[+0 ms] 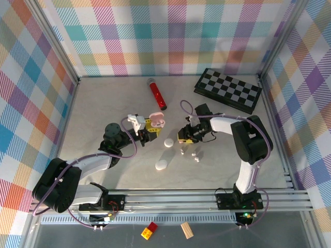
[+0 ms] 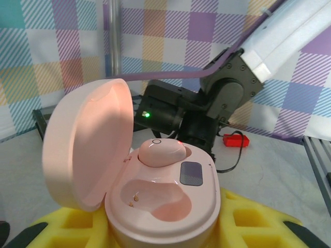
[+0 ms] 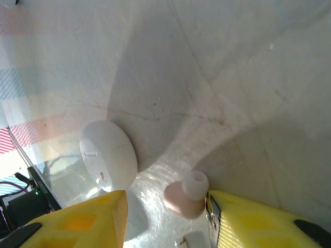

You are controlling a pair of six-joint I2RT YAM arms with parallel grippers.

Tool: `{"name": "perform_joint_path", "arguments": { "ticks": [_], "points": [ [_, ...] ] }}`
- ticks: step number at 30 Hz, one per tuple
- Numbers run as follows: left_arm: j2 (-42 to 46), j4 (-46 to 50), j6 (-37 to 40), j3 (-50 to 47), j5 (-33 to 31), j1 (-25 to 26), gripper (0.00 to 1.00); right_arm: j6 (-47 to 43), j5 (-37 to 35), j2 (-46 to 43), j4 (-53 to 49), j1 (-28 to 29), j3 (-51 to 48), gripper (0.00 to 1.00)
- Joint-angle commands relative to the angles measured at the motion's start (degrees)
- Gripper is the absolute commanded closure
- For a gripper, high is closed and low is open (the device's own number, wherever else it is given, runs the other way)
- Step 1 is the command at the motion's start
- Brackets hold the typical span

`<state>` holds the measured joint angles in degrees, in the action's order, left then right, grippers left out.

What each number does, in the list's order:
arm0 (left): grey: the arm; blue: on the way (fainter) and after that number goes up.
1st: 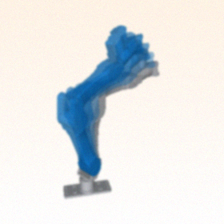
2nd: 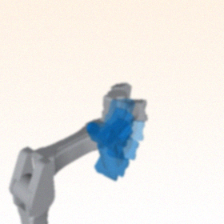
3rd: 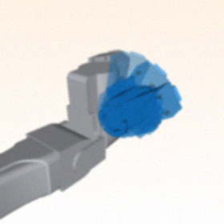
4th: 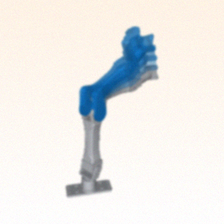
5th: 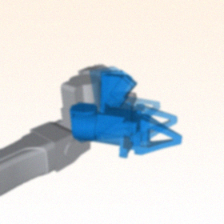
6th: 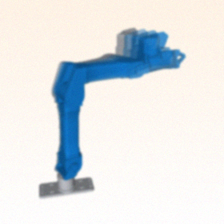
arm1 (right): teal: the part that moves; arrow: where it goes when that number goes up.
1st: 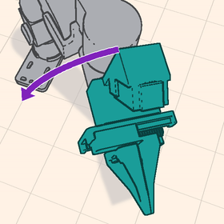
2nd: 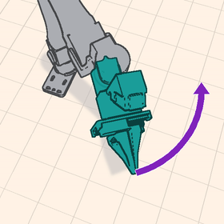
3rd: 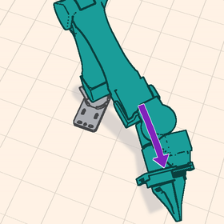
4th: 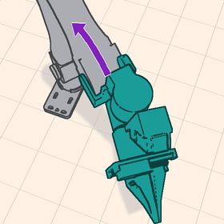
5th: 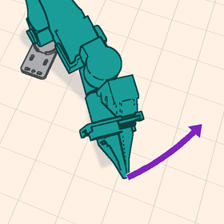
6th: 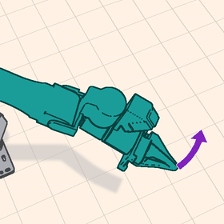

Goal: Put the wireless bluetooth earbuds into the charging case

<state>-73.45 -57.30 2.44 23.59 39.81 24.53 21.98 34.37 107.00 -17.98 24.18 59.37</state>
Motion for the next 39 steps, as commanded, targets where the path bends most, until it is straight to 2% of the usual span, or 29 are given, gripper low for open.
{"name": "perform_joint_path", "arguments": {
  "ticks": [1,5,11,15,19,25,33,39],
  "points": [
    [1.77,-0.57,1.18,-1.27,-0.12,-1.50,0.73,-0.75,-0.18,-3.03,-1.29,1.07,-1.32,0.56],
    [1.64,-0.80,1.17,-1.58,0.00,-3.20,0.73,-2.38,-1.25,-4.38,-2.65,2.16,-0.68,0.56],
    [3.27,-0.15,0.96,-2.36,0.00,-6.18,0.73,-8.20,-11.92,-5.93,-9.82,4.09,2.87,0.55],
    [4.58,0.26,0.74,-3.49,-0.17,-8.41,0.73,-10.54,-15.81,-3.81,-12.75,4.36,6.29,0.55],
    [5.03,0.15,-0.02,-3.99,-0.13,-8.74,0.73,-10.44,-14.55,1.17,-12.66,4.29,10.27,0.54],
    [1.69,-6.33,-3.71,-3.96,1.32,-8.80,0.73,-7.95,-10.80,5.65,-10.02,4.09,13.05,0.54],
    [-0.64,-8.94,-4.25,-4.07,0.80,-9.49,0.73,-6.01,-8.69,4.34,-7.97,4.12,8.55,0.54],
    [-0.25,-10.17,-4.81,-5.30,0.53,-12.16,0.73,-4.66,-7.81,1.87,-6.39,4.25,5.52,0.54]
  ]
}}
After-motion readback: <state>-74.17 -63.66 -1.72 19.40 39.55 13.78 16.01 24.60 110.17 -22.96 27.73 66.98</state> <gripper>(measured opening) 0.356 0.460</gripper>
